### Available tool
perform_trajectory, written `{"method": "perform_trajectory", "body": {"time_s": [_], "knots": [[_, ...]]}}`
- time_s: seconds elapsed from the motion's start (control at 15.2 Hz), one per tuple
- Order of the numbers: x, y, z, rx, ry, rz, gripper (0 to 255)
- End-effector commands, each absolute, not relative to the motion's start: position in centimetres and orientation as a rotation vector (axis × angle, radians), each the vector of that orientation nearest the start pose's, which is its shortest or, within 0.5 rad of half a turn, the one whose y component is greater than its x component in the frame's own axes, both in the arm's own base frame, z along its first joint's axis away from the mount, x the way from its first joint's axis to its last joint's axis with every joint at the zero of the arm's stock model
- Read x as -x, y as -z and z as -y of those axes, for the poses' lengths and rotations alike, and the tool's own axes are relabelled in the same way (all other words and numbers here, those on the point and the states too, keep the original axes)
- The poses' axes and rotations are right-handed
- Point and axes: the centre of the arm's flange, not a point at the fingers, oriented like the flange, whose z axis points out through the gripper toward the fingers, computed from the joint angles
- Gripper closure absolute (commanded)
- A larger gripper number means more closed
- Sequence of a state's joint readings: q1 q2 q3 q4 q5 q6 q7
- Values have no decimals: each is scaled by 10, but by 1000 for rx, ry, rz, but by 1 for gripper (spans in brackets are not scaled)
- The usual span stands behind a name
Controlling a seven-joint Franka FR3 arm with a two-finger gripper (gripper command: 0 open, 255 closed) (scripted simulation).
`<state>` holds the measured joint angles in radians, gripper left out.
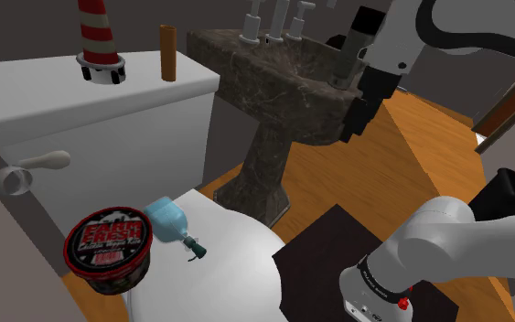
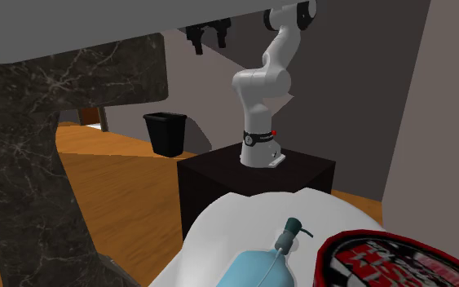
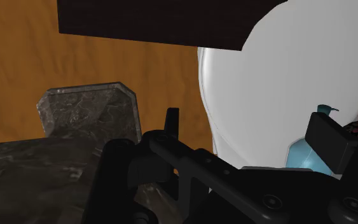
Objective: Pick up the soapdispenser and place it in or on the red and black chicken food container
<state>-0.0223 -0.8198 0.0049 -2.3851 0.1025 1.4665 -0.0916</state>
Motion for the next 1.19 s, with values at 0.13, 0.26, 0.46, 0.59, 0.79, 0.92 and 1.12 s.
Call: {"method": "perform_trajectory", "body": {"time_s": [0.13,0.26,0.46,0.59,0.79,0.92,1.12], "knots": [[-295,-561,-25,3029,-142,122,0],[-304,-544,-42,3026,-143,126,0],[-317,-518,-69,3022,-143,132,0],[-326,-501,-86,3020,-144,135,0],[-339,-475,-113,3015,-145,141,0],[-348,-458,-131,3013,-145,145,0],[-361,-432,-157,3008,-146,150,0]]}}
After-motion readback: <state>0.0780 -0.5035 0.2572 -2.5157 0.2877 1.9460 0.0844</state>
